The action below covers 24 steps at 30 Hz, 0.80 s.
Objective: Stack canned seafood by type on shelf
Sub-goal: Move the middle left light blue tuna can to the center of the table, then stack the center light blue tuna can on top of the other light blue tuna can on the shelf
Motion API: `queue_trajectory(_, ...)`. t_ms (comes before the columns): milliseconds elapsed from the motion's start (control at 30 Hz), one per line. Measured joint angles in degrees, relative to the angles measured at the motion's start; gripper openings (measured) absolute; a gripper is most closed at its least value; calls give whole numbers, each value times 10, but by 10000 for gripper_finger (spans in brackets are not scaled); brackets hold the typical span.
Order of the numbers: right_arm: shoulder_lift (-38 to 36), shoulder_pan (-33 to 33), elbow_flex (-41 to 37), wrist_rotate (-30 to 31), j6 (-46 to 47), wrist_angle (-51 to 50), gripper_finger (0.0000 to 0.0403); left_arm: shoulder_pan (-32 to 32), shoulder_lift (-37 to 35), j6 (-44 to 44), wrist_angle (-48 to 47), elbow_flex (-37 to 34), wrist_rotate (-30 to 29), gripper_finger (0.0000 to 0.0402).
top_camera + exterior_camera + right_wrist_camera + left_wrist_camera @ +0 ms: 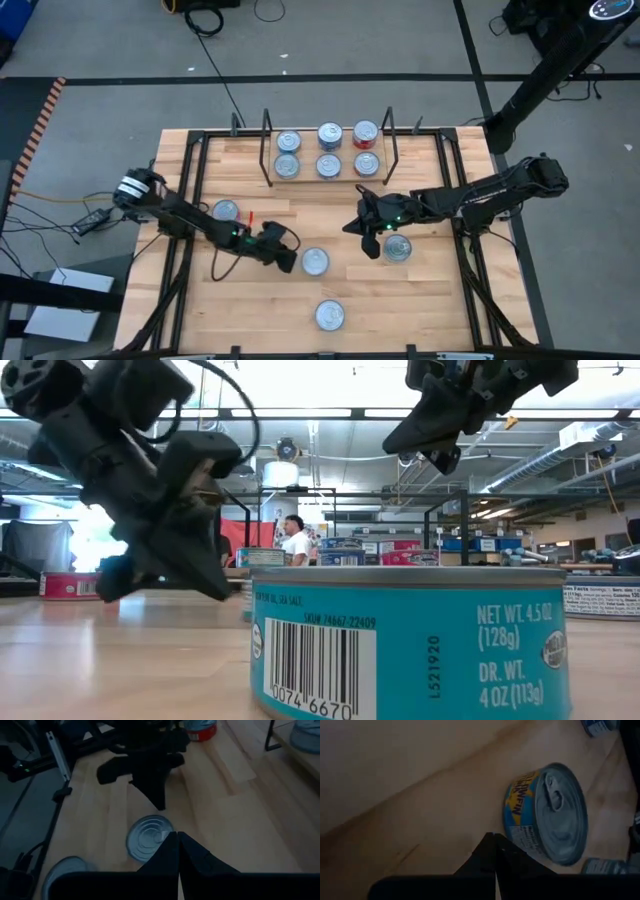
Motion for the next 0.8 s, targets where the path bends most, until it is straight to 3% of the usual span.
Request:
queue_trajectory(200, 3, 31, 0, 4, 22, 2, 7, 7, 64, 118, 19, 61, -5, 0)
queue_trajectory(367, 31, 81, 0, 13, 24, 12, 7, 23, 90, 239, 136, 61, -42, 0)
queue_trajectory(500, 75, 116, 0, 29, 39, 53, 7, 48, 114, 275, 225, 31, -48, 0)
queue_trajectory(800, 147, 182, 16, 23, 55, 61, 7, 85, 195, 365, 454, 23, 19, 0)
